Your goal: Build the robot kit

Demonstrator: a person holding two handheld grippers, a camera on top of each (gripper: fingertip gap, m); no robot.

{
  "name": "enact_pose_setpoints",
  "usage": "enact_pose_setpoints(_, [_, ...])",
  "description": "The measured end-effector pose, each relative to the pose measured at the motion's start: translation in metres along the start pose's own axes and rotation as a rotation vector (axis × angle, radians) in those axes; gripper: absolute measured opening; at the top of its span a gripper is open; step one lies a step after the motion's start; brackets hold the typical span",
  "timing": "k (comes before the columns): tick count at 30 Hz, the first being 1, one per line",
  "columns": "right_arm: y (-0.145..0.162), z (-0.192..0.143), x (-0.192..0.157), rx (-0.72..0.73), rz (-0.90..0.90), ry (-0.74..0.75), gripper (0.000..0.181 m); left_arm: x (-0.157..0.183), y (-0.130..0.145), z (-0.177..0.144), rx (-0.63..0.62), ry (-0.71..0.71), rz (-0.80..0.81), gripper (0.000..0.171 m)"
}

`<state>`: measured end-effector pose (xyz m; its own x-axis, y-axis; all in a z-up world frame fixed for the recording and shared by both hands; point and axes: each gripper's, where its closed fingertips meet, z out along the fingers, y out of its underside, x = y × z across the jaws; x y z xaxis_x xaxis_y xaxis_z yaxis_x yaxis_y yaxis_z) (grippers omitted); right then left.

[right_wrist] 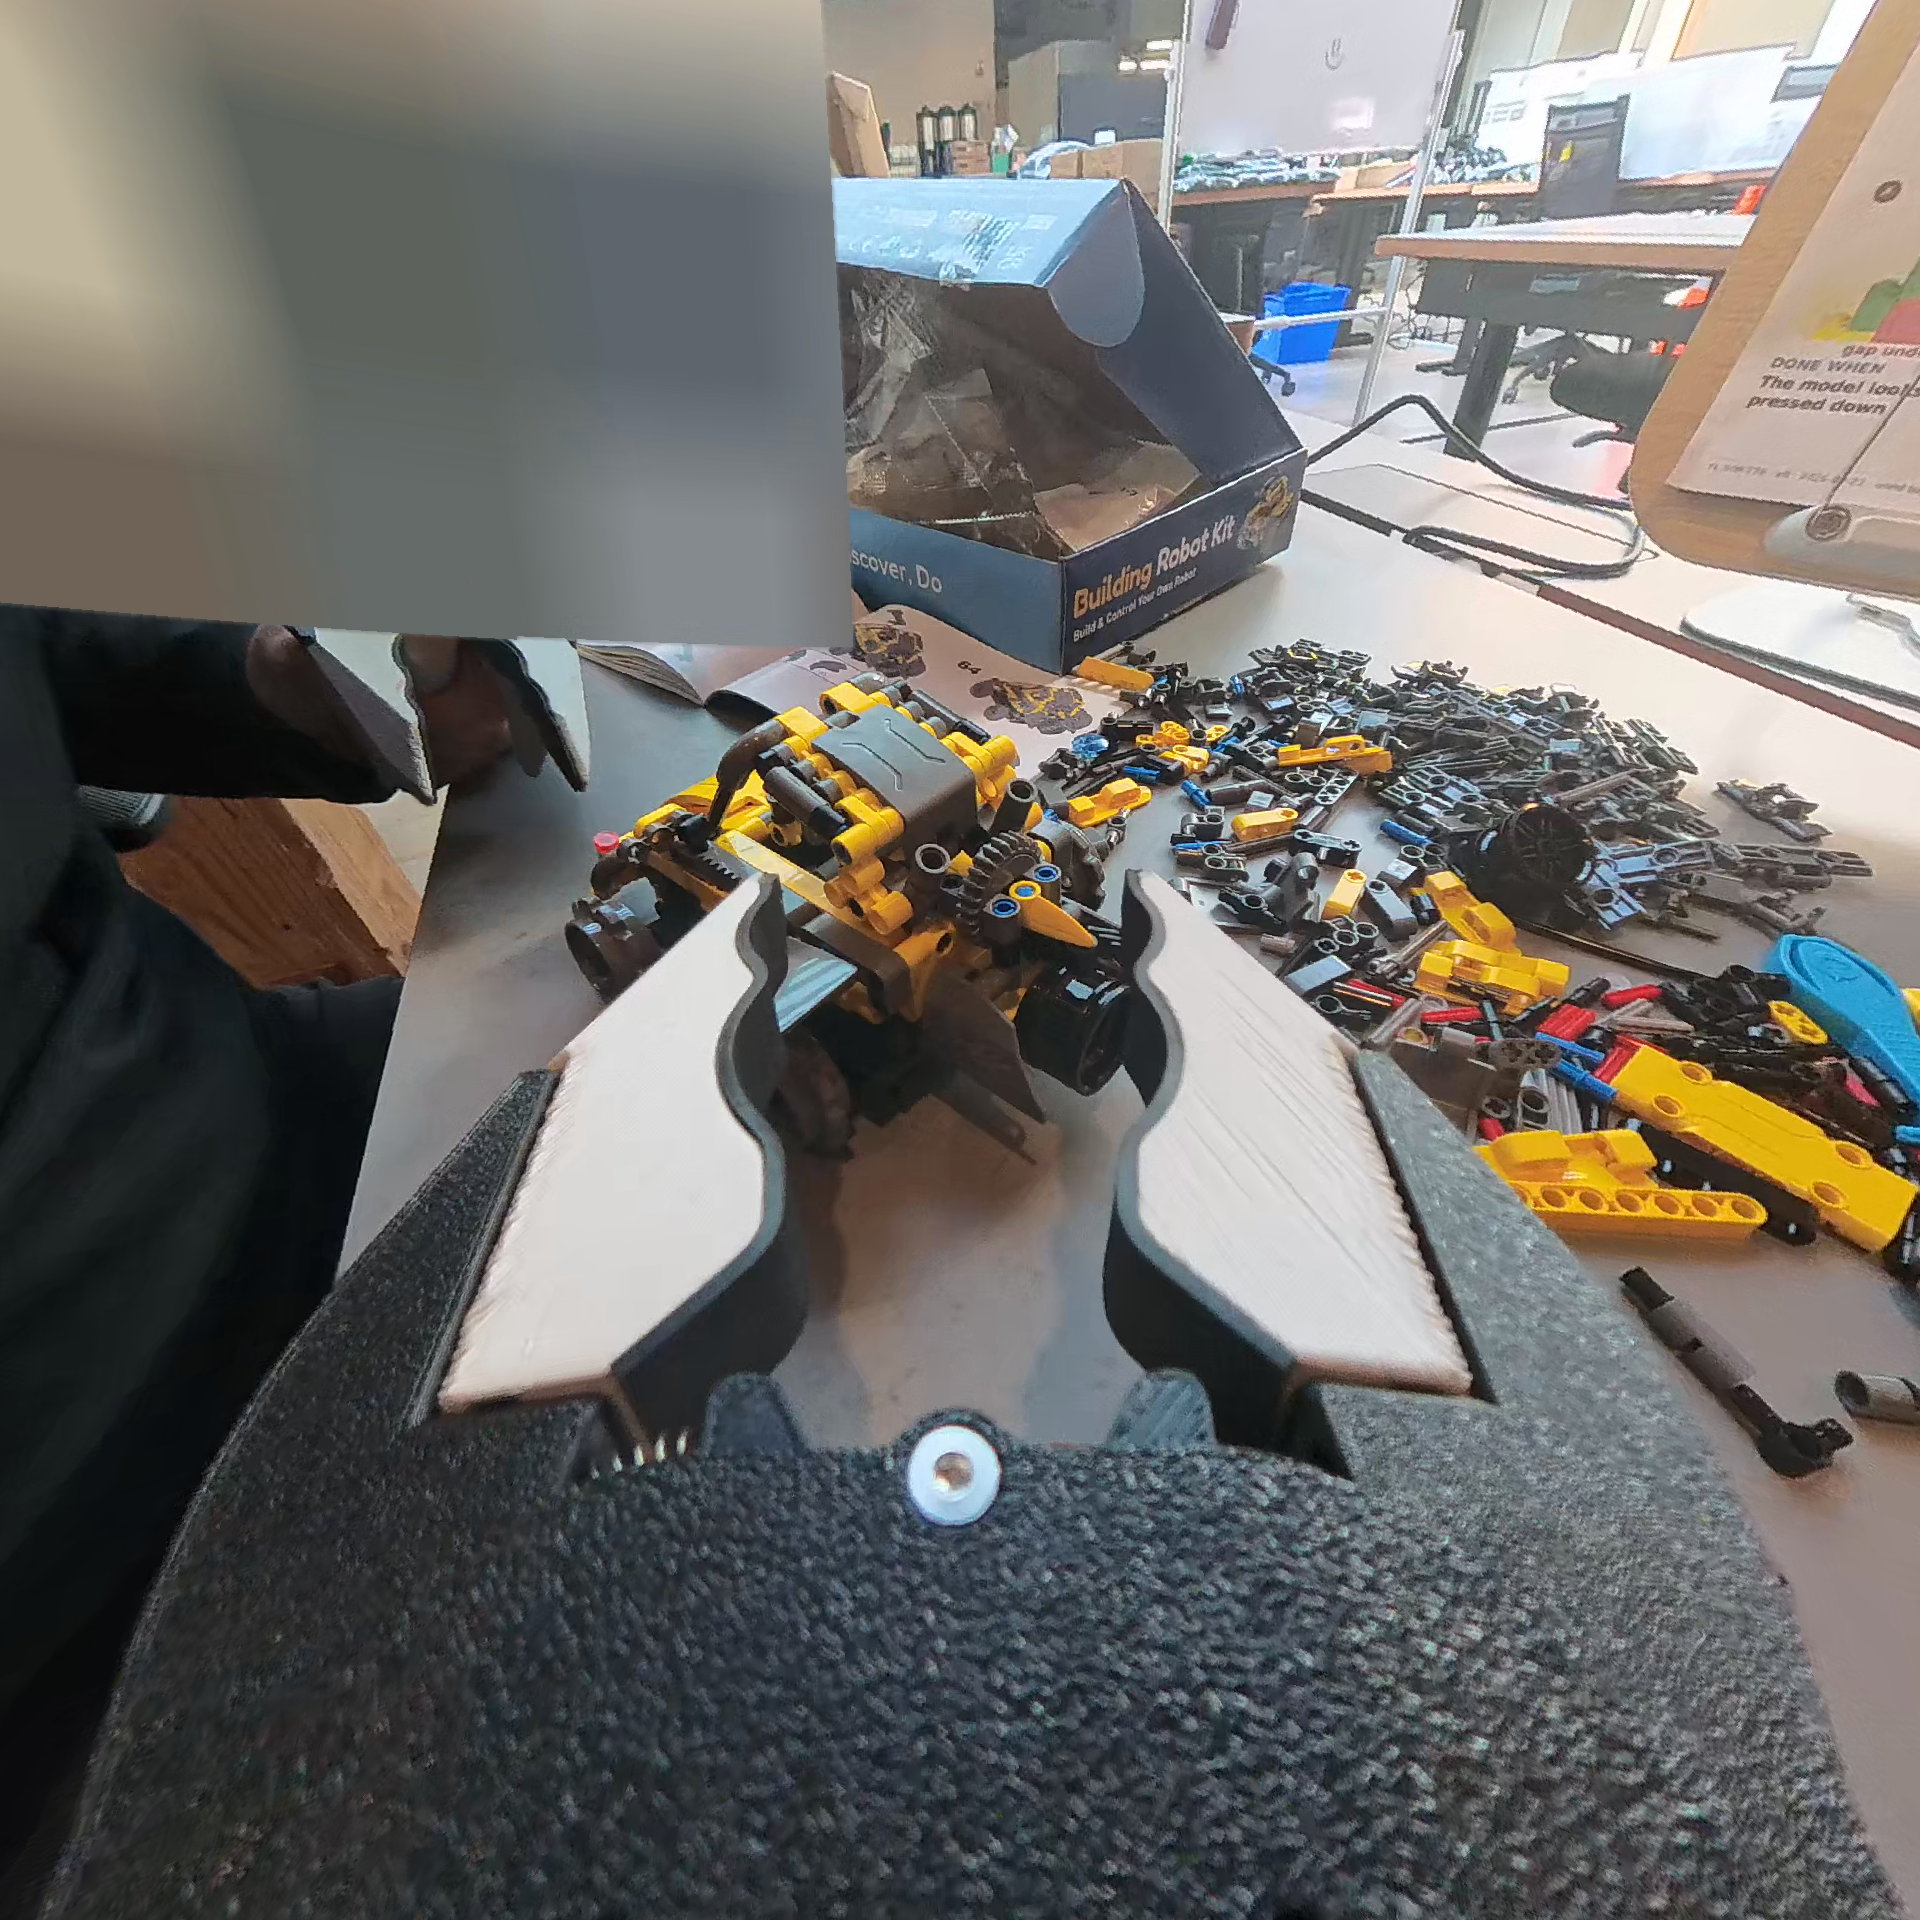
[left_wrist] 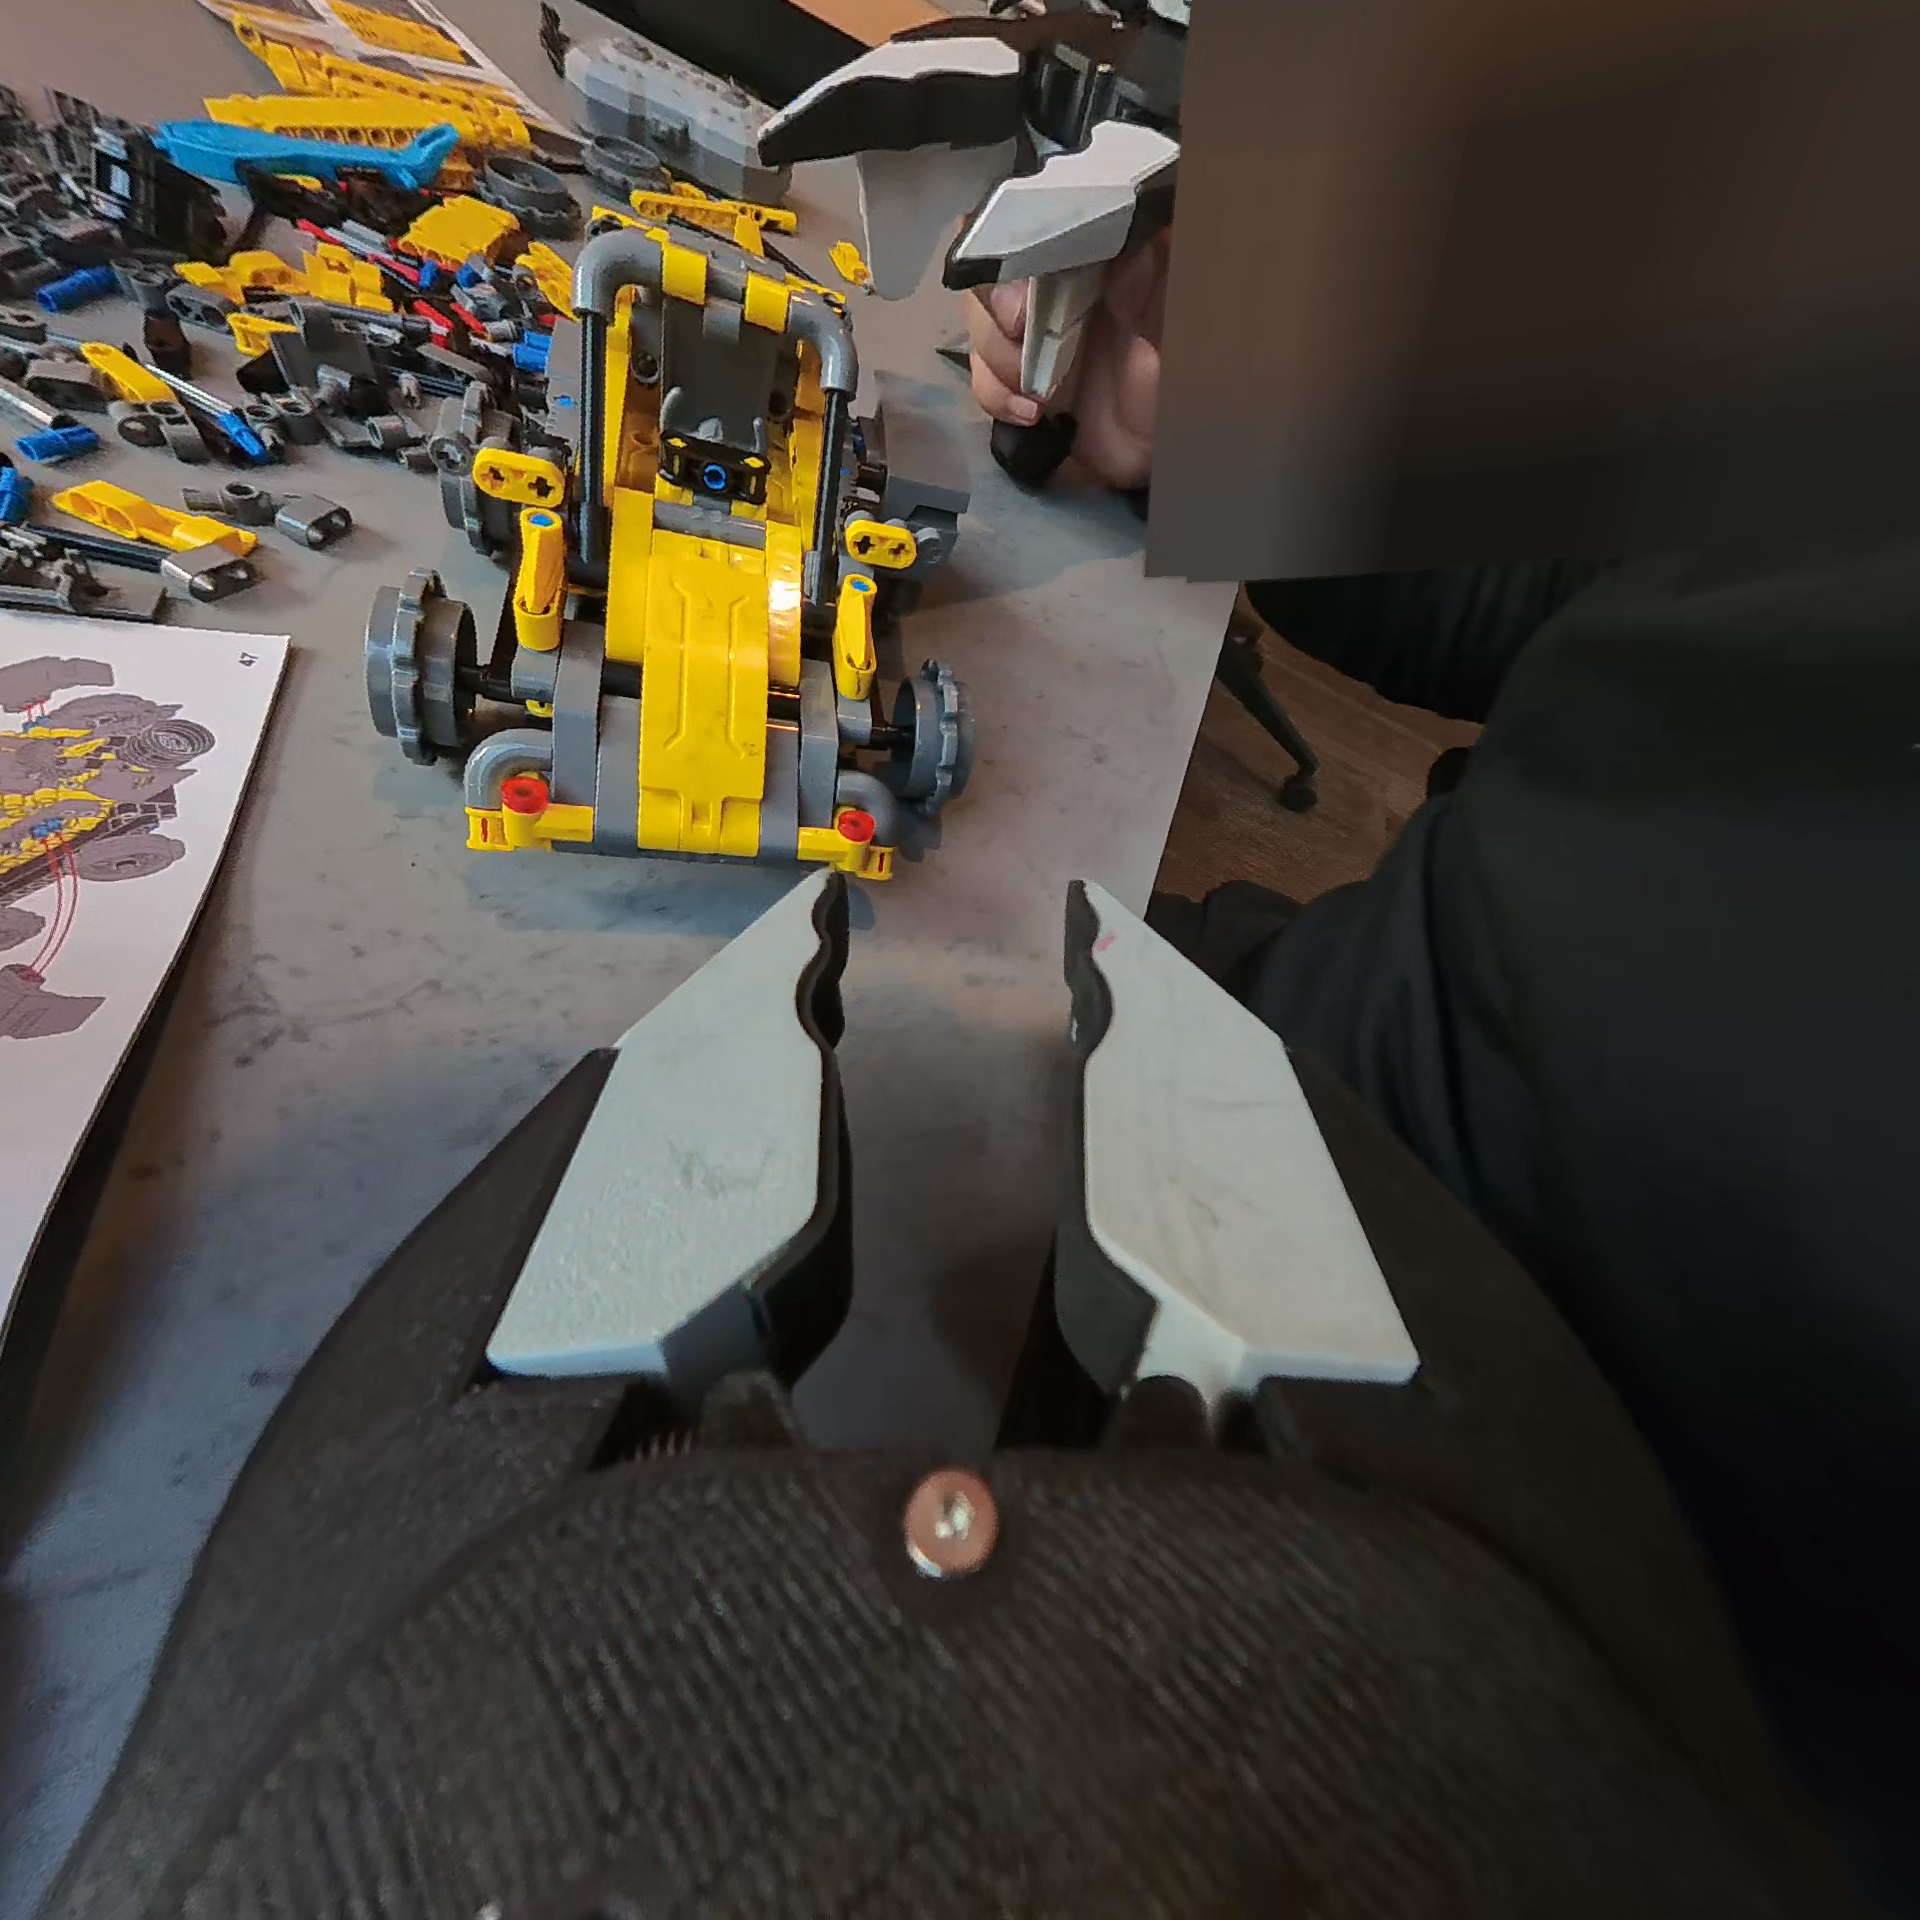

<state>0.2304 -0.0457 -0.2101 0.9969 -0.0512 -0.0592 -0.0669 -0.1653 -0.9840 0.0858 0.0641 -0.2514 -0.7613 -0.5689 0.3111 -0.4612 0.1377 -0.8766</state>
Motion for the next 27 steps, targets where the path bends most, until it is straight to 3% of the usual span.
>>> enact_pose_setpoints(27, [0.0017,0.0037,-0.0080,-0.012,-0.005,-0.020,0.061,-0.0001,-0.0004,0.0001,0.002,0.007,-0.012,0.037])
